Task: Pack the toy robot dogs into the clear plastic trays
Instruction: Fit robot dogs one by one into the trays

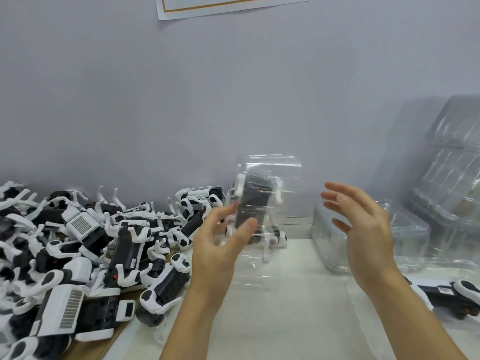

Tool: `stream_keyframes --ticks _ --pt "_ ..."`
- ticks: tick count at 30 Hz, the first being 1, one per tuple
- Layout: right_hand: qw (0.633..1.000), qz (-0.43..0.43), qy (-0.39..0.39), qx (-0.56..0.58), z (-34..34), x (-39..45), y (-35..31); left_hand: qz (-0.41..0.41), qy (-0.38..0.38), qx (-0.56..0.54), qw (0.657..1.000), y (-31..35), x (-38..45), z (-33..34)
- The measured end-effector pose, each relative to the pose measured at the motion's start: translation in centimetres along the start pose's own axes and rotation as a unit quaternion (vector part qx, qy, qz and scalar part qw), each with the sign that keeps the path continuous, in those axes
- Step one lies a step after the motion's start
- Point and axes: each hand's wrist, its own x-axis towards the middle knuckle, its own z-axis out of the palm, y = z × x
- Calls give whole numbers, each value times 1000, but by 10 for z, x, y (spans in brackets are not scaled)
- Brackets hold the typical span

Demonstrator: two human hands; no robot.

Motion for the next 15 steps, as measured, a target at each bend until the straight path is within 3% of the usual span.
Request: stream_keyframes --ticks 3,6,9,15 --pt "998 -22 -65 -10 3 -1 -5 -71 -30 -177 981 0 -3 -1" --pt "990 -70 -116 -47 13 -5 -14 -184 -3 -351 918 -2 -6 -3" --pt "973 -119 -158 -115 30 -14 -26 -232 28 -408 882 -6 -8 -4" --pt "937 -148 -235 -212 44 -25 -36 -271 12 -461 845 -9 -11 -2"
